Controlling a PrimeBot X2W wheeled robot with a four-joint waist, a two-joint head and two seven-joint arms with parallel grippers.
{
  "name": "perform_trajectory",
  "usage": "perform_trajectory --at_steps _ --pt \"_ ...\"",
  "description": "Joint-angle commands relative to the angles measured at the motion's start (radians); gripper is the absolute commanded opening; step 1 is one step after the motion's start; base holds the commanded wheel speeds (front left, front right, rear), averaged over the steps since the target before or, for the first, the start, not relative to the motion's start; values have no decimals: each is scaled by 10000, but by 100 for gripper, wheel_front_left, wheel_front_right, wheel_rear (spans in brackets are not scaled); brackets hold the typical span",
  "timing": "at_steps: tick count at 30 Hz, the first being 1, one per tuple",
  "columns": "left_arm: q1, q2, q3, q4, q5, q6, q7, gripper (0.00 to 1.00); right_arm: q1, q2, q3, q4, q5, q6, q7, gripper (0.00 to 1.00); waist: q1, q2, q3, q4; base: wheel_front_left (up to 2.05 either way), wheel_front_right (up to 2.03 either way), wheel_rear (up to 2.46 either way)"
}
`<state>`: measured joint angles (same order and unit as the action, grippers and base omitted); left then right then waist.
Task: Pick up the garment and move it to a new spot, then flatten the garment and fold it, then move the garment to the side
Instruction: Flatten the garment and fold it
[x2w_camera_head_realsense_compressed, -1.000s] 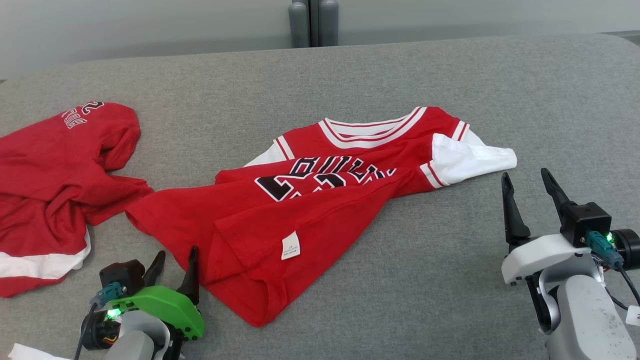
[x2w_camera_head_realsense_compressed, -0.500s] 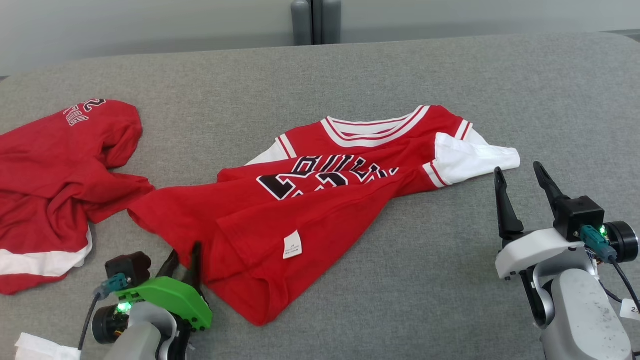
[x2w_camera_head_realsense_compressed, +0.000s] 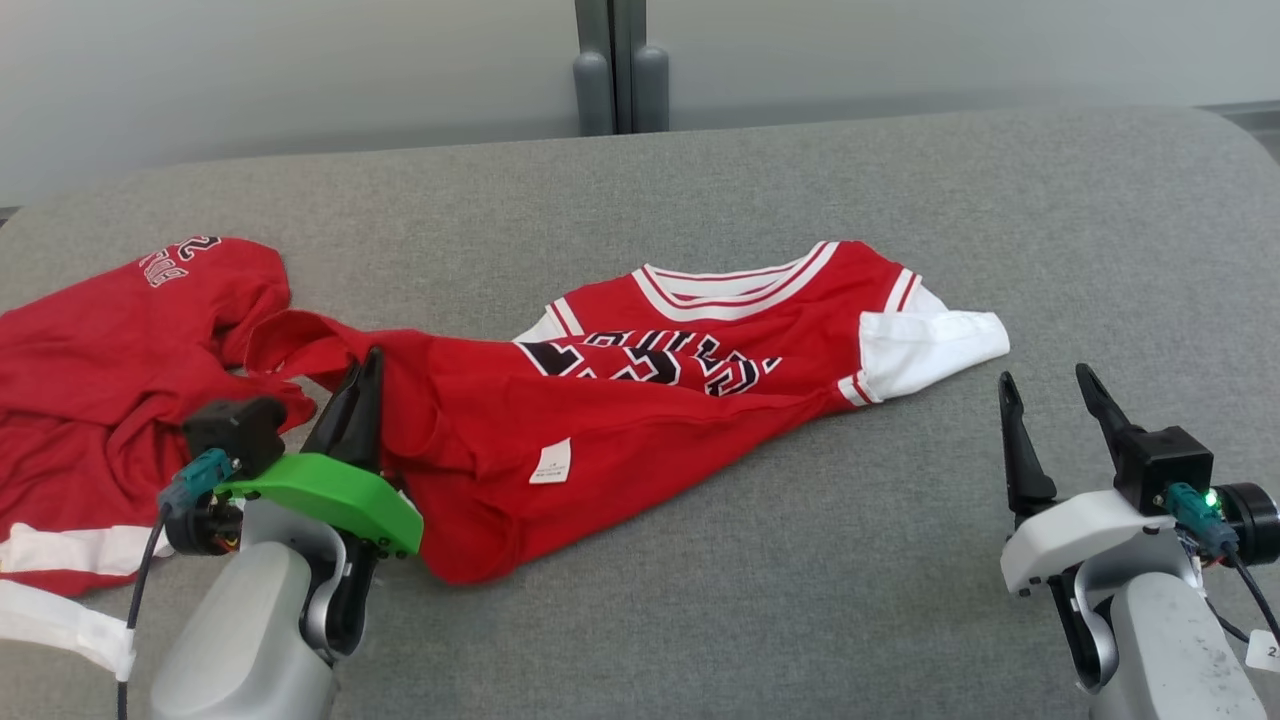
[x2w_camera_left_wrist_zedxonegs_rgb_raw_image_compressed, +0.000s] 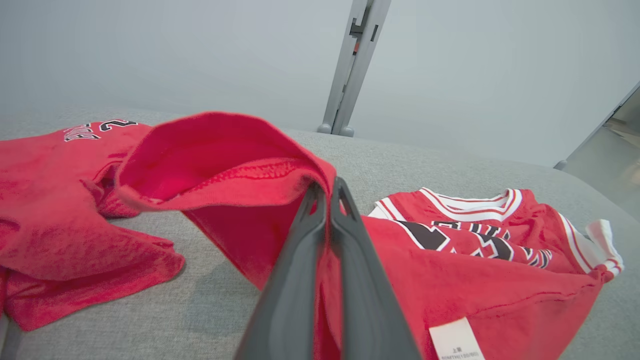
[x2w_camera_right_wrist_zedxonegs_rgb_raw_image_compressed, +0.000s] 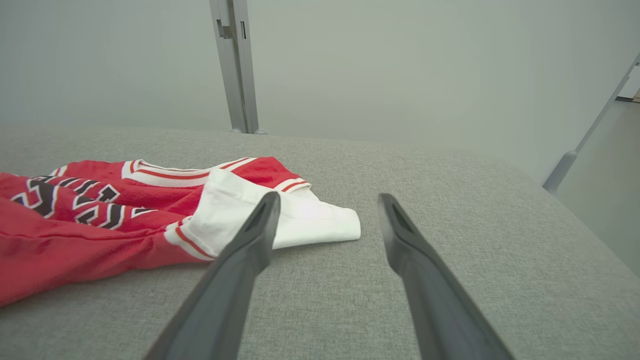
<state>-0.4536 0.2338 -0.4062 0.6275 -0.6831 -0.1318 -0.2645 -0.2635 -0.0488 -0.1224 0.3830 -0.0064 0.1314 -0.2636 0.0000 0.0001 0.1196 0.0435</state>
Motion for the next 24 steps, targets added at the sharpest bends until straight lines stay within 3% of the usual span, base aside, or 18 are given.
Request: perform_trajectory --at_steps 1,11,24 --pt "-170 -60 84 -316 164 26 4 0 179 -37 -26 40 77 -14 -15 100 0 -1 -435 76 0 0 0" --pt "421 -337 -57 -2988 1029 27 7 0 717 -33 -259 122 285 -13 -15 100 0 -1 -1090 397 0 0 0" --pt "-711 134 186 -1575 1014 27 7 0 12 -36 144 -106 139 -13 -15 100 0 -1 84 116 0 0 0"
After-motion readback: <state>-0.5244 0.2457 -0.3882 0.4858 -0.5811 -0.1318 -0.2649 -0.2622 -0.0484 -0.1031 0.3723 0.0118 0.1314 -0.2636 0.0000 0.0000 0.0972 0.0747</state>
